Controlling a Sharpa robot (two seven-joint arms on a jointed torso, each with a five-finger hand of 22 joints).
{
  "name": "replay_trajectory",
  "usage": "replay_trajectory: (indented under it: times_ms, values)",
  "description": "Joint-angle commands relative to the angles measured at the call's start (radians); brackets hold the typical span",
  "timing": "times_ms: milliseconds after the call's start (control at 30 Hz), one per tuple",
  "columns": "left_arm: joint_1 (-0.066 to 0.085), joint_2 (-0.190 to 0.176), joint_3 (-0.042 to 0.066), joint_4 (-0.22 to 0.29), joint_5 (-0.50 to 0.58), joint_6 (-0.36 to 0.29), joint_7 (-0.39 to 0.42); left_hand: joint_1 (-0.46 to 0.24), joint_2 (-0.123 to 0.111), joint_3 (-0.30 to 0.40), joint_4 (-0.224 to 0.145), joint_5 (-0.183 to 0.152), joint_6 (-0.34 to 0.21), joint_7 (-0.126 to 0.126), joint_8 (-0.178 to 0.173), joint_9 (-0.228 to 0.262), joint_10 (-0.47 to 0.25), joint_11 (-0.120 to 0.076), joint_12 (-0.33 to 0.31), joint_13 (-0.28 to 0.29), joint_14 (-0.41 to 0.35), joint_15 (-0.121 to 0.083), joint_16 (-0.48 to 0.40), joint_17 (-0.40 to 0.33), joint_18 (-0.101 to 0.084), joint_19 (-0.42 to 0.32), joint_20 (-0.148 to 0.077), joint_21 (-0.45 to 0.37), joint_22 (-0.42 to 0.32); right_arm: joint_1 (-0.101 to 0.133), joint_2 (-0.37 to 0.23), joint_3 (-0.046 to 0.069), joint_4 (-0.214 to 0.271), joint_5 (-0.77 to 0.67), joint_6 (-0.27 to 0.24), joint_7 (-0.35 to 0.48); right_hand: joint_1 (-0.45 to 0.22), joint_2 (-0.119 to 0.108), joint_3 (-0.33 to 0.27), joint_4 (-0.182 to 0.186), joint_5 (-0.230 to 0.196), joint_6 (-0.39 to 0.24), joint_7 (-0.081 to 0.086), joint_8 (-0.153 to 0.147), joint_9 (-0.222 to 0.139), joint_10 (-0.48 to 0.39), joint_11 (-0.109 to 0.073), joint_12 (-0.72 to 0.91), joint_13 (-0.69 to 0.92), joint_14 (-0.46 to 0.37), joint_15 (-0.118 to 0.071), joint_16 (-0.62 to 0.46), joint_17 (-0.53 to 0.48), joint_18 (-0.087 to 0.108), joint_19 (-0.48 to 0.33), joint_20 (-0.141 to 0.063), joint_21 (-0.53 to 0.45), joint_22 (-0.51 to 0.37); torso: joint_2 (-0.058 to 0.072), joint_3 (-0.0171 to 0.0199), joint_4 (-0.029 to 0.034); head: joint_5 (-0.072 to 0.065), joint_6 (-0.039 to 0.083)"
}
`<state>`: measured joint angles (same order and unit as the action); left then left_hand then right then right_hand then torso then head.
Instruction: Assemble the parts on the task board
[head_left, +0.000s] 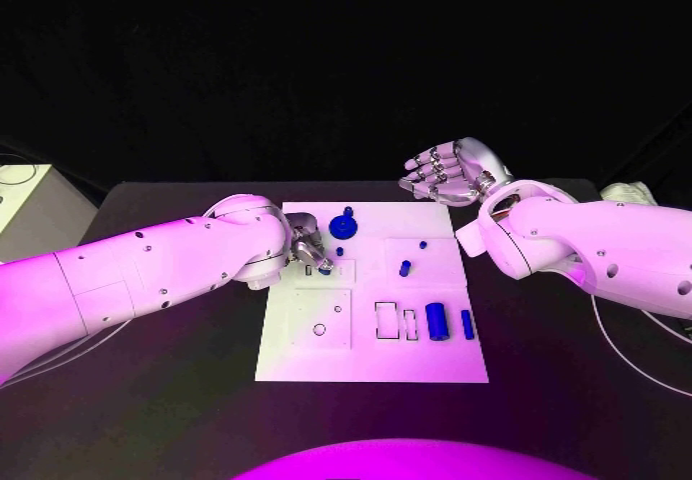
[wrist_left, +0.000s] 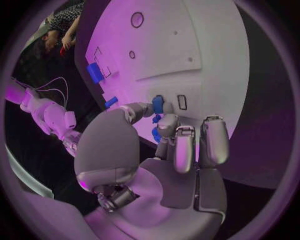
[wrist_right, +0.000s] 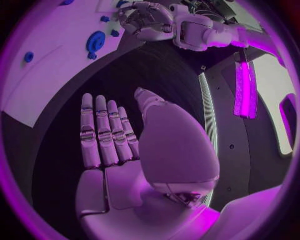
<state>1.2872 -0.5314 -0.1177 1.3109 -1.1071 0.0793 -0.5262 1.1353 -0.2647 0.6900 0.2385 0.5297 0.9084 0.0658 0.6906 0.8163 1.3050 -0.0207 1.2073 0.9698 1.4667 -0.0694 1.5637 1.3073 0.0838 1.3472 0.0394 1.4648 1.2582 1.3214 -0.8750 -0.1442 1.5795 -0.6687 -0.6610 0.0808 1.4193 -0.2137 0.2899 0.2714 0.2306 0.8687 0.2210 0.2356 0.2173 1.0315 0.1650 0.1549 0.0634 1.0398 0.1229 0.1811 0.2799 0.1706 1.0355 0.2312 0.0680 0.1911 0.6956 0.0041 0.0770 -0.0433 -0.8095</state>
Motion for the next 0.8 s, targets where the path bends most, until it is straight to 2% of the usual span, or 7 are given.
replay_trajectory:
  times_ms: [33,567,800]
  values:
    - [-0.005,0.005,-0.002,-0.001,0.002,0.033,-0.001,-0.007,0.003,0.223,-0.230,0.000,0.020,-0.012,0.004,-0.001,0.009,-0.002,0.000,0.001,0.103,-0.008,0.005,0.260,-0.015,0.006,-0.003,0.004,0.001,0.000,0.001,0.000,-0.001,0.003,-0.012,0.017,0.011,-0.002,0.003,-0.007,0.005,0.005,0.002,-0.008,-0.002,0.007,0.003,-0.008,-0.001,0.000,0.003,-0.009,-0.005,0.013,-0.010,0.003,-0.006,-0.007,0.000,-0.0005,-0.0002,-0.001,-0.002]
    - [-0.006,0.010,-0.003,-0.004,0.001,0.050,-0.001,-0.028,0.010,0.198,-0.220,-0.007,0.026,-0.021,0.014,0.016,0.020,-0.008,0.003,0.005,0.104,-0.010,0.007,0.263,-0.016,0.008,-0.004,0.003,0.005,0.000,0.002,0.000,-0.003,0.007,-0.023,0.016,0.011,-0.004,0.002,-0.011,0.009,0.003,0.005,-0.014,-0.006,0.005,0.006,-0.023,-0.001,-0.005,0.008,-0.024,-0.018,0.013,-0.021,0.008,-0.005,-0.024,-0.001,-0.0001,0.0004,-0.003,-0.007]
    - [-0.006,0.010,-0.003,-0.005,0.001,0.049,0.000,-0.037,0.013,0.179,-0.214,-0.011,0.025,-0.026,0.016,0.022,0.024,-0.011,0.001,0.002,0.104,-0.012,0.007,0.263,-0.016,0.007,-0.005,0.002,0.004,0.000,0.002,0.000,-0.003,0.009,-0.023,0.017,0.010,-0.004,0.000,-0.012,0.009,0.003,0.006,-0.017,-0.007,0.004,0.008,-0.029,-0.001,-0.008,0.010,-0.030,-0.024,0.013,-0.026,0.010,-0.005,-0.031,-0.001,0.0000,-0.0003,-0.002,-0.005]
